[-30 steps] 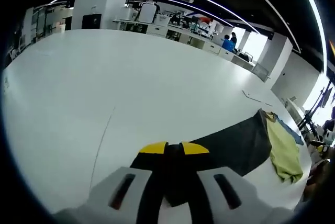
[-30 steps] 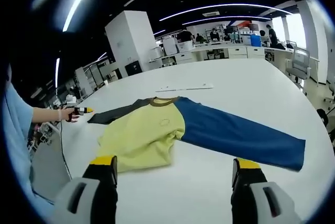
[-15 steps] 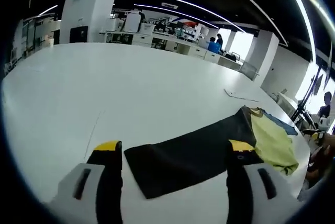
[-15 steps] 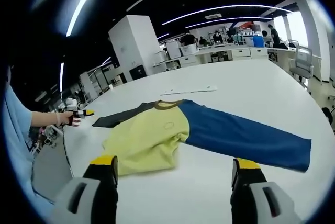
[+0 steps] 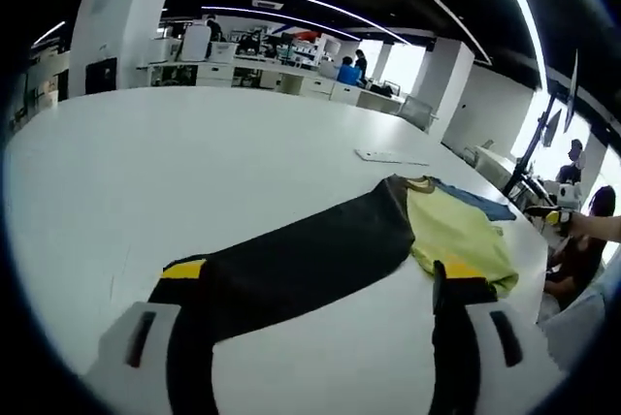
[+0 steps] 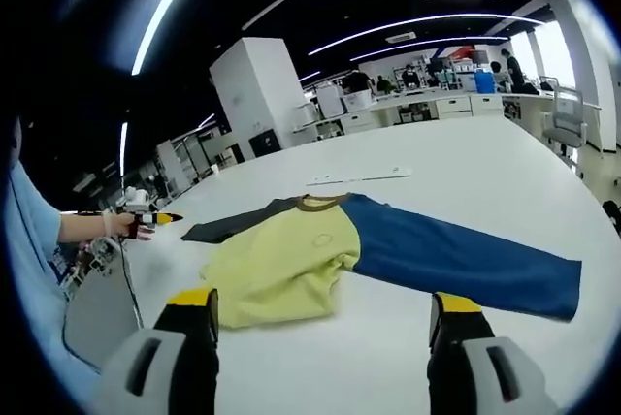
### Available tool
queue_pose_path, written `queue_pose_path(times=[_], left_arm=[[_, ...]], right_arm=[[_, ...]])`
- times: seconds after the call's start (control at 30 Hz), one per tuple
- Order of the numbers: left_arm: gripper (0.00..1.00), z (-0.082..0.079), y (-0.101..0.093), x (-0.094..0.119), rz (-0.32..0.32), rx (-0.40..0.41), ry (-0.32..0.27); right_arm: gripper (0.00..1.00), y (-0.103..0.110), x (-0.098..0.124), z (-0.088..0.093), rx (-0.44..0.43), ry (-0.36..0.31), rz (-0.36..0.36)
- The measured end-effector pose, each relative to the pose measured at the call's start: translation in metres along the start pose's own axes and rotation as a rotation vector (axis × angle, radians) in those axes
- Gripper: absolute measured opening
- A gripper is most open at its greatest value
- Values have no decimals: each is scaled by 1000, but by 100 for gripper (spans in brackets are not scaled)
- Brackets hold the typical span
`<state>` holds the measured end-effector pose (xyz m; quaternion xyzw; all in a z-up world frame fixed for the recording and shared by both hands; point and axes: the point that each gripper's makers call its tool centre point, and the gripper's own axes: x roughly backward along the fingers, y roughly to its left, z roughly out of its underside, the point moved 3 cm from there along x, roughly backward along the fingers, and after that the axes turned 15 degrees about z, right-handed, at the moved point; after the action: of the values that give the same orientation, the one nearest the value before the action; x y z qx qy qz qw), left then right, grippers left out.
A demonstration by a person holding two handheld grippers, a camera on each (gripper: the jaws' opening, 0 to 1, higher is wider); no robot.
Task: Fold the garment on the visible template until the final outline fits inside the template.
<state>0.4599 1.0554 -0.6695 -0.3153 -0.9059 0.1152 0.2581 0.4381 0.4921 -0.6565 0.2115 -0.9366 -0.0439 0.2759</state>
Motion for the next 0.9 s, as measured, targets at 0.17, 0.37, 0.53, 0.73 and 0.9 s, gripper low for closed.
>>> queue_pose_path(times=[0.17, 0.37, 0.53, 0.73, 0.9], left_arm=[[89, 3, -35, -14, 59, -57, 1], [86, 2, -77, -26, 150, -107, 17], [81, 4, -114, -32, 225, -169, 63], [76, 13, -154, -43, 305, -247, 115], [74, 27, -177, -54, 366, -287, 161]], right_arm=[[91, -6, 3, 0, -9, -9, -2], [91, -1, -3, 6, 51, 5, -33], [91, 12, -10, 12, 117, 22, -81], [91, 23, -15, 17, 132, 18, -115], [91, 27, -13, 23, 174, 34, -133]])
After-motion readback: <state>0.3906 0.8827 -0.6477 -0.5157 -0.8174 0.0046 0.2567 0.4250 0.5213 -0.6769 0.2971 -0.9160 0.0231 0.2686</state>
